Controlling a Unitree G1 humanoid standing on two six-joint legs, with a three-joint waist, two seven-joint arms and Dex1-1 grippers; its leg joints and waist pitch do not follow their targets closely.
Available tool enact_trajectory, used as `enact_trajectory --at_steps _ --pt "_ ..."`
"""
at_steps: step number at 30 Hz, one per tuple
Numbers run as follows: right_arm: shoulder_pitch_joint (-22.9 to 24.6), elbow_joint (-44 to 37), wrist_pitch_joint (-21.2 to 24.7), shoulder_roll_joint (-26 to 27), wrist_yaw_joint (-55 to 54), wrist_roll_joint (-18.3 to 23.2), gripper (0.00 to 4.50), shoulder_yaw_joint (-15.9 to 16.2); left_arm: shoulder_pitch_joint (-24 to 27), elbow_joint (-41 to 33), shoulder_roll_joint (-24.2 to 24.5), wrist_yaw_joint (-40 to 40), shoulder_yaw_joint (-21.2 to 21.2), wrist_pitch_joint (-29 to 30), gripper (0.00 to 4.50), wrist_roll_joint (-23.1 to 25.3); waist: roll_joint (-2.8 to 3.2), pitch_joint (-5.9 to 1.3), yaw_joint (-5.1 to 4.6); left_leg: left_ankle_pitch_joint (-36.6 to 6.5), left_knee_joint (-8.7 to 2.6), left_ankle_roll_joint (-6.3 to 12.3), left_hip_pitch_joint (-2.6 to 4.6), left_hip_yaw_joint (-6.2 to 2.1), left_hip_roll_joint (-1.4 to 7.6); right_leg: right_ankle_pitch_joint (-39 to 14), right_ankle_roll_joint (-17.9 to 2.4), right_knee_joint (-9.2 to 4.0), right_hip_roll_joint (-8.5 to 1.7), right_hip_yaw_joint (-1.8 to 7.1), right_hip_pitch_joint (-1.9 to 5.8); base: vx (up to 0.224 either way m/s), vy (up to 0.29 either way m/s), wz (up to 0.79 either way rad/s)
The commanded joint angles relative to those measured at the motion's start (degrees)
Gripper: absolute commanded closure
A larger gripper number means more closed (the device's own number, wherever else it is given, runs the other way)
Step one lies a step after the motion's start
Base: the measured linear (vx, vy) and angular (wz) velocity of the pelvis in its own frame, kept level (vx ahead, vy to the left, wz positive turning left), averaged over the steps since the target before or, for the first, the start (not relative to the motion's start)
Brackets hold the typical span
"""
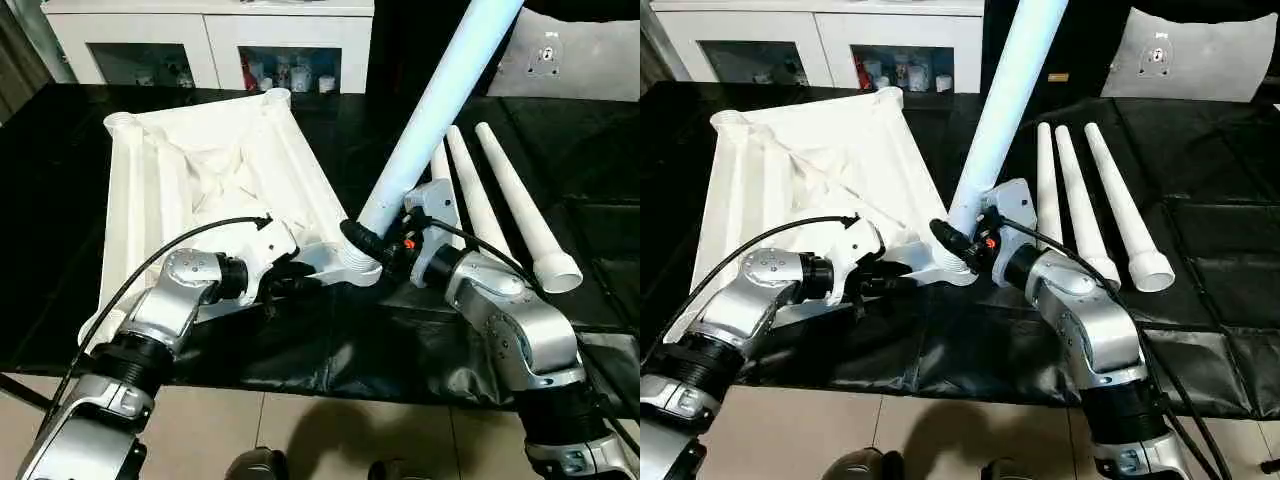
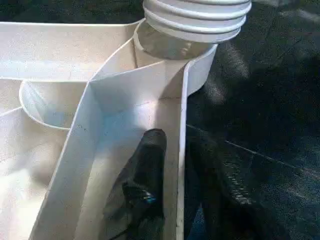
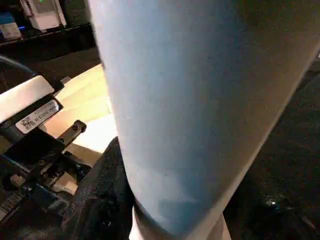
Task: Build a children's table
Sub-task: Insert table leg to table base
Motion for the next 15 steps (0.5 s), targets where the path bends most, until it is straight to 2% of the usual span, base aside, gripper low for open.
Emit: enact_trajectory --at_steps 1,3,4,9,15 --pt "-0.63 -0.37 -0.46 0.02 0.32 0.18 2.60 -0.34 -0.17 2.28 -0.52 0.17 -0.64 0.90 3.78 0.56 0.19 -4.51 0.07 -13.41 -4.28 0.09 1.45 -1.83 4.49 -12.32 -12.88 -4.80 -5.72 2.65 2.31 0.000 0.000 0.00" --pt "-0.66 -0.33 -0.45 0.01 0.35 0.20 2.60 -0.34 -0.48 3.09 -0.51 0.47 -0.90 1.13 3.92 1.10 0.23 -4.47 0.21 -13.49 -4.27 0.13 1.47 -1.84 4.52 -13.01 -12.83 -4.93 -5.88 2.69 2.32 0.000 0.000 0.00" --pt "-0.66 -0.33 -0.45 0.01 0.35 0.20 2.60 -0.34 -0.48 3.09 -0.51 0.47 -0.90 1.13 4.13 1.10 0.18 -4.43 0.17 -13.69 -4.30 0.09 1.46 -1.81 4.49 -13.39 -12.69 -4.97 -5.79 2.69 2.27 0.000 0.000 0.00" --pt "-0.68 -0.42 -0.33 -0.10 0.50 0.21 2.60 -0.40 -1.10 4.02 -0.29 0.78 -1.23 1.76 4.42 2.15 0.14 -4.34 0.12 -15.09 -4.44 -0.44 1.51 -1.94 4.52 -16.71 -11.83 -5.23 -5.95 2.74 2.18 0.000 0.000 0.00" --pt "-0.92 0.02 -0.37 -0.33 0.97 0.07 2.60 -0.12 -0.80 3.33 1.08 -0.79 -3.35 0.52 4.48 4.02 0.12 -4.50 0.02 -13.78 -4.48 0.03 1.39 -1.95 4.61 -13.65 -12.19 -4.95 -5.86 2.70 2.24 0.000 0.000 0.00"
